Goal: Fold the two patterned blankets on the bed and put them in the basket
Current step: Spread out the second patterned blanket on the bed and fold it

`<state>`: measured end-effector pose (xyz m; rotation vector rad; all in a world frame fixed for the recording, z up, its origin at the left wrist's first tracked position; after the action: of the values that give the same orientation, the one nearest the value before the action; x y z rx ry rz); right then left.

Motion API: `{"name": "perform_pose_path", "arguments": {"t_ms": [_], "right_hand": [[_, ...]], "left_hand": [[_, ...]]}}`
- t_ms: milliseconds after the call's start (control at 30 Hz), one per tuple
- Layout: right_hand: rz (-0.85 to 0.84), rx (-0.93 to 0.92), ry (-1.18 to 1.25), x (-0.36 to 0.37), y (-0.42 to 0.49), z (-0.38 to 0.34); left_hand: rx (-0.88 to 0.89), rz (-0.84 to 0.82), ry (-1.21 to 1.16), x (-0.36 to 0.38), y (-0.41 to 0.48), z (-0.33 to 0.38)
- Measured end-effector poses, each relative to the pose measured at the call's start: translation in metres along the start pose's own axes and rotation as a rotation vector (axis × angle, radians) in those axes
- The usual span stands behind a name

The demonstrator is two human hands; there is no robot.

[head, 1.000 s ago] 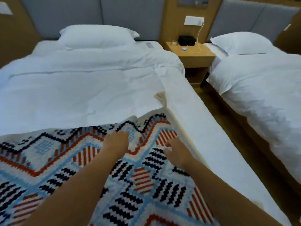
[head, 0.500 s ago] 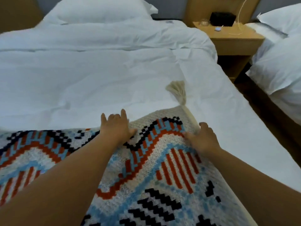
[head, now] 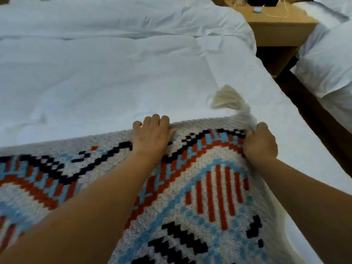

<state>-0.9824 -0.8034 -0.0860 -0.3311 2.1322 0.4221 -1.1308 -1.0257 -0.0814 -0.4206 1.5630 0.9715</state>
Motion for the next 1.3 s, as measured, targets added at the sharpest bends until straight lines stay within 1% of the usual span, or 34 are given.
{"name": "perform_pose_path", "arguments": {"t_ms": [33,67,167,200,267,333,433,500,600,700,800,933,1033,1067,1133,1300], "right_hand": [[-0.027,0.007,-0.012,0.011,-0.007,0.01],[-0.029,0.011,-0.009,0.02,-0.012,0.016],[0.008,0.02,0.028,0.036,-0.012,0.027],[-0.008,0.035,0.042,0.038,-0.009,0.029],[-0.075,0.088,0.088,0.038,-0.004,0.033],[-0.164,0.16,0.185,0.032,-0.001,0.035],[-0.298,0.282,0.337,0.014,-0.005,0.042],[-0.393,0.344,0.373,-0.002,-0.021,0.05],[-0.472,0.338,0.365,-0.022,-0.055,0.065],[-0.517,0.332,0.431,-0.041,-0.091,0.076],[-0.564,0.365,0.496,-0.057,-0.125,0.09],[-0.655,0.495,0.642,-0.077,-0.174,0.113],[-0.774,0.707,0.744,-0.102,-0.214,0.134],[-0.81,0.739,0.728,-0.114,-0.227,0.143],[-0.862,0.717,0.62,-0.139,-0.252,0.165],[-0.855,0.58,0.235,-0.212,-0.327,0.239]], "left_hand": [[-0.003,-0.069,0.043,0.016,-0.007,0.003],[-0.027,-0.095,0.052,0.028,-0.012,0.003],[-0.088,-0.049,0.027,0.043,-0.017,-0.003],[-0.089,-0.04,0.033,0.045,-0.017,-0.003],[-0.095,-0.071,0.046,0.043,-0.016,-0.001],[-0.13,-0.108,0.024,0.036,-0.019,0.004],[-0.207,-0.131,-0.113,0.022,-0.036,0.016],[-0.142,-0.148,-0.168,0.01,-0.058,0.037],[0.01,-0.223,-0.225,-0.01,-0.103,0.086],[0.038,-0.32,-0.279,-0.023,-0.146,0.127],[0.026,-0.374,-0.287,-0.031,-0.178,0.15],[0.016,-0.402,-0.284,-0.045,-0.219,0.167],[0.005,-0.434,-0.328,-0.066,-0.262,0.177],[0.007,-0.453,-0.343,-0.074,-0.281,0.181],[0.028,-0.503,-0.355,-0.09,-0.324,0.191],[0.075,-0.633,-0.351,-0.131,-0.442,0.224]]}}
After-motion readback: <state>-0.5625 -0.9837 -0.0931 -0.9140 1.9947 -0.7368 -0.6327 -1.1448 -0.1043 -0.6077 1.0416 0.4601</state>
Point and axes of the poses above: each hand's wrist, its own y-axis towards the middle knuckle, its own x-axis out of the palm, z = x × y, the point moved 5 cm from there along y, towards the middle knuckle, and after that the axes turned 9 degrees about z, right-handed, at the moved point
